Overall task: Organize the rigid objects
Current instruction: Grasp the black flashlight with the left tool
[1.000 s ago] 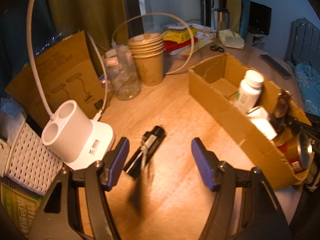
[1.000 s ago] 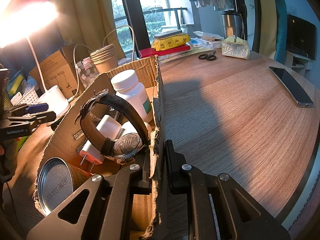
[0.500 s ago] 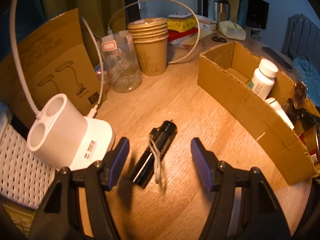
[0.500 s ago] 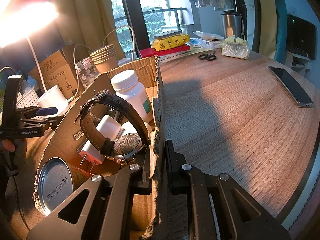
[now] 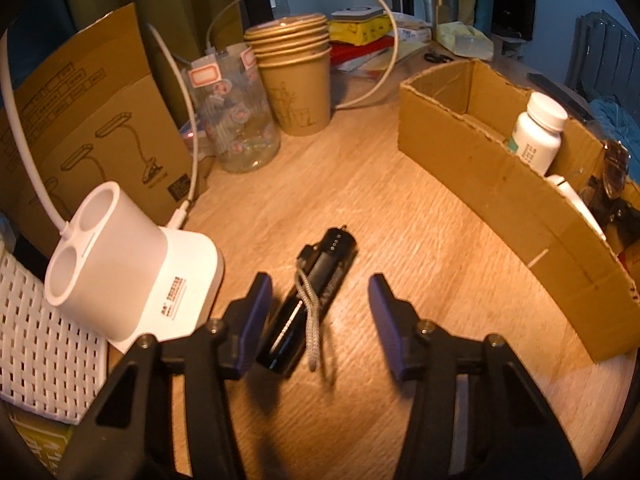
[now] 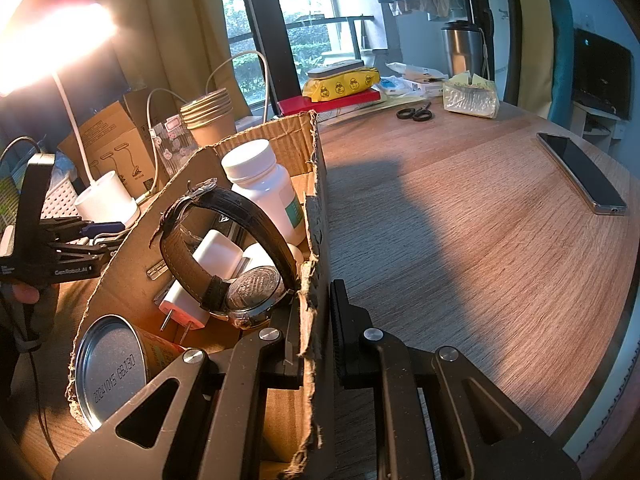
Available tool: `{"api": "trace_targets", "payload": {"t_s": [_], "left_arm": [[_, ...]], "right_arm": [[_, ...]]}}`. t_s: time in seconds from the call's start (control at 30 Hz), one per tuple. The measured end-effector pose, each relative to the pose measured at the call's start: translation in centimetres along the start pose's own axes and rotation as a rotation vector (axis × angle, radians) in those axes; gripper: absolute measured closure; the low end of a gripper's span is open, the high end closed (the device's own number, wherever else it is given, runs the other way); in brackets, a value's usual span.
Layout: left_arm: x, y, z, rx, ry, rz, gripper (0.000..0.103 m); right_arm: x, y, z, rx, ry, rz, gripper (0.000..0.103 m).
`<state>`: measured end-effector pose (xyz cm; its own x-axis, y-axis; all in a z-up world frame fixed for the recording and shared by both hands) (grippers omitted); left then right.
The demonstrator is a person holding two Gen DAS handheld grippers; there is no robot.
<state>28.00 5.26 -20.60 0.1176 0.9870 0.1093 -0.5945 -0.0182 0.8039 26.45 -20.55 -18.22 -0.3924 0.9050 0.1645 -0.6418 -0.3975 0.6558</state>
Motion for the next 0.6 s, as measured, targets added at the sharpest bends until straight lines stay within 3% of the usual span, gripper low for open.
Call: {"api": "trace_targets", "payload": {"t_s": [0.13, 0.3, 0.43, 0.6], "left_arm": [[0.3, -0.4, -0.3, 0.013, 0.006, 0.012, 0.064], [0.1, -0.5, -0.3, 0.019, -0.001, 0.016, 0.068], [-0.4, -0.5, -0.4, 0.018, -0.021, 0.018, 0.079], [-0.8, -0.5, -0.3, 0.015, -0.025, 0.015, 0.081]], "right_arm": [[0.0, 0.0, 0.0, 0.0, 0.0, 0.0, 0.09], [0.0, 0.0, 0.0, 0.0, 0.0, 0.0, 0.09], [0.0, 0.0, 0.0, 0.0, 0.0, 0.0, 0.09], [0.0, 0.0, 0.0, 0.0, 0.0, 0.0, 0.09]]}}
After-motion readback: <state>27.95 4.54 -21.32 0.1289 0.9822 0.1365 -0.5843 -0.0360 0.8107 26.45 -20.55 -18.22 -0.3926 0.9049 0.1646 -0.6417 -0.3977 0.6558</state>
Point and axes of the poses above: each gripper's, at about its wrist camera, not at the fingertips, and y roughly against the way its jaws point, x to its left, z to its top, the point moved 8 cm from there along -y, roughly the way its jaws point, and after that the axes turned 1 degree about y, right-handed, at the moved point
